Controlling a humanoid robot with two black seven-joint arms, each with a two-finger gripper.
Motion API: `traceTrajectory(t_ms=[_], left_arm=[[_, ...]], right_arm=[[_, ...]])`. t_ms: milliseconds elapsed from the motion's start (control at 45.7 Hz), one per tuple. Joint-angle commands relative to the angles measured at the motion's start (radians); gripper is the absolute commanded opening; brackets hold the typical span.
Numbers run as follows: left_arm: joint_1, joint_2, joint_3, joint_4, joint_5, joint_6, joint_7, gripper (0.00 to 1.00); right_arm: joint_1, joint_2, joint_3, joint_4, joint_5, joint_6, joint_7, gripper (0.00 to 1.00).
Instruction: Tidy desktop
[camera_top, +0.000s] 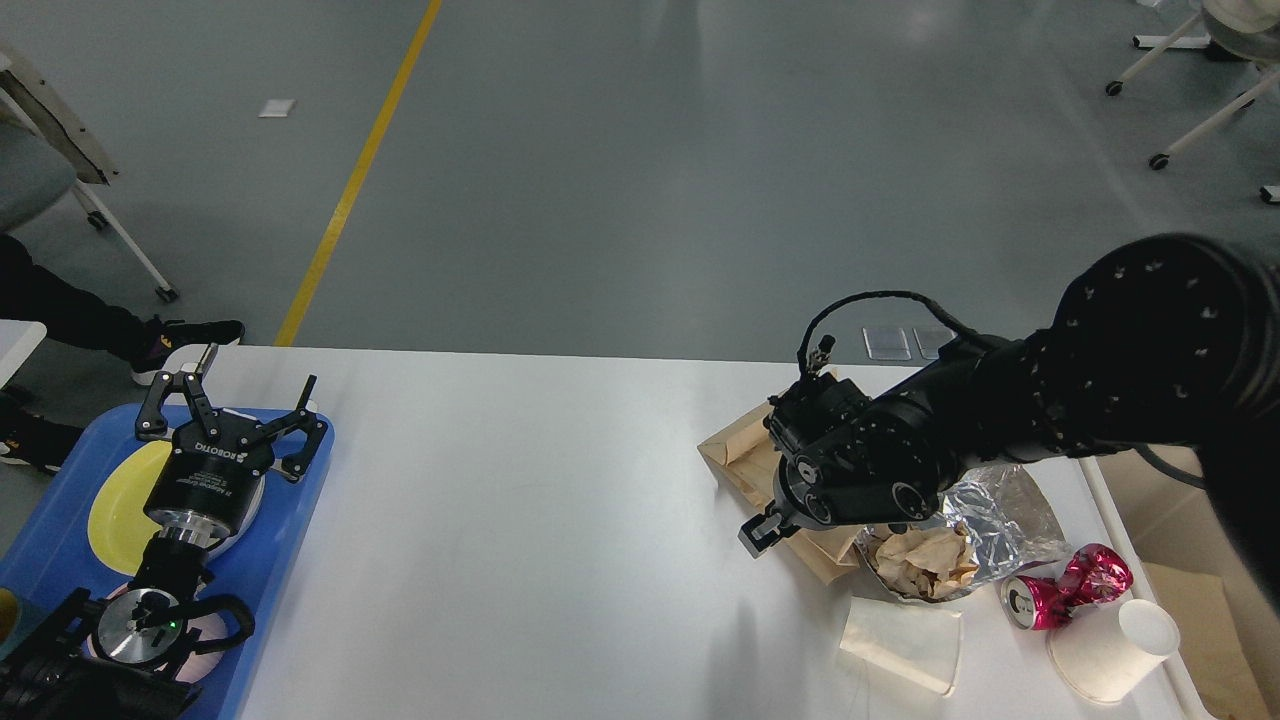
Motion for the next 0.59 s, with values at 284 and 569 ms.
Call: traceTrajectory(t_ms=[284,569], left_arm=[[0.0,0.0,0.0,0.0,0.0,0.0,0.0,0.97],[0.0,0.0,0.0,0.0,0.0,0.0,0.0,0.97]], right_arm=[[-0.186,0.053,-0.079,-0.228,-0.072,-0.003,-0.017,0.83],[-0.214,0.068,-0.076,-0.241,-0.091,-0.005,-0.018,0.55]])
